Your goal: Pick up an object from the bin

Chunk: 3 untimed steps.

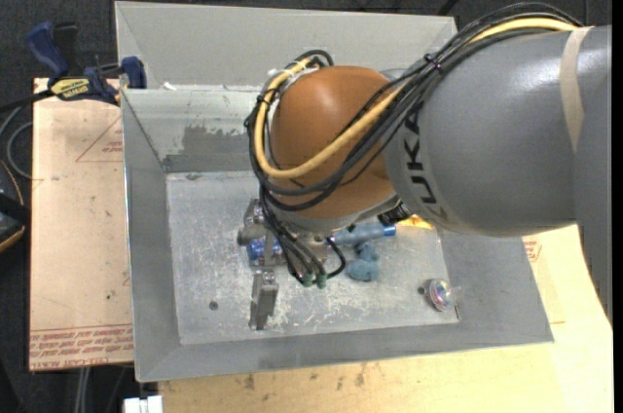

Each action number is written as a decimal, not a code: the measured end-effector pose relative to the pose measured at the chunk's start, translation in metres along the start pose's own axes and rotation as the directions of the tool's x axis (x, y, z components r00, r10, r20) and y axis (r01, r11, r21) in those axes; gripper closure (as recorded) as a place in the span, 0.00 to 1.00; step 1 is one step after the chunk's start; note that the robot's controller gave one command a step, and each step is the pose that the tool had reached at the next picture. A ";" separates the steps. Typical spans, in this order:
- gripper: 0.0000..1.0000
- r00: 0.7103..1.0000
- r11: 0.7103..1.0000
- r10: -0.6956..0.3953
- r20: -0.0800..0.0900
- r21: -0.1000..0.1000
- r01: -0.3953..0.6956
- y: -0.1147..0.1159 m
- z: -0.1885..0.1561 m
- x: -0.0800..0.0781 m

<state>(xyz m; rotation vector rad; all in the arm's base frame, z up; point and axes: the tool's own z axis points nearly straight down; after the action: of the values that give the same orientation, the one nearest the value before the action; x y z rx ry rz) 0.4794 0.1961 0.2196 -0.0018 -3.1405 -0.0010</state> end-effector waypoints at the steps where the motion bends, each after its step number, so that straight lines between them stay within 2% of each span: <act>1: 0.00 1.000 1.000 0.002 0.004 0.003 -0.002 -0.072 0.018 -0.044; 2: 0.00 0.988 0.988 0.155 0.017 -0.007 -0.154 -0.093 0.144 -0.044; 3: 0.00 0.933 0.933 0.360 0.011 -0.006 -0.360 -0.172 0.144 -0.070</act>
Offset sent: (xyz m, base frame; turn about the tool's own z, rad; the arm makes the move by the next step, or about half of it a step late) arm 0.0409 -0.0673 -0.0168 -0.0069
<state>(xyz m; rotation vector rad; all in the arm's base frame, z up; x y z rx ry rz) 0.5492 0.0237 0.0753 -0.5794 -3.0985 -0.0074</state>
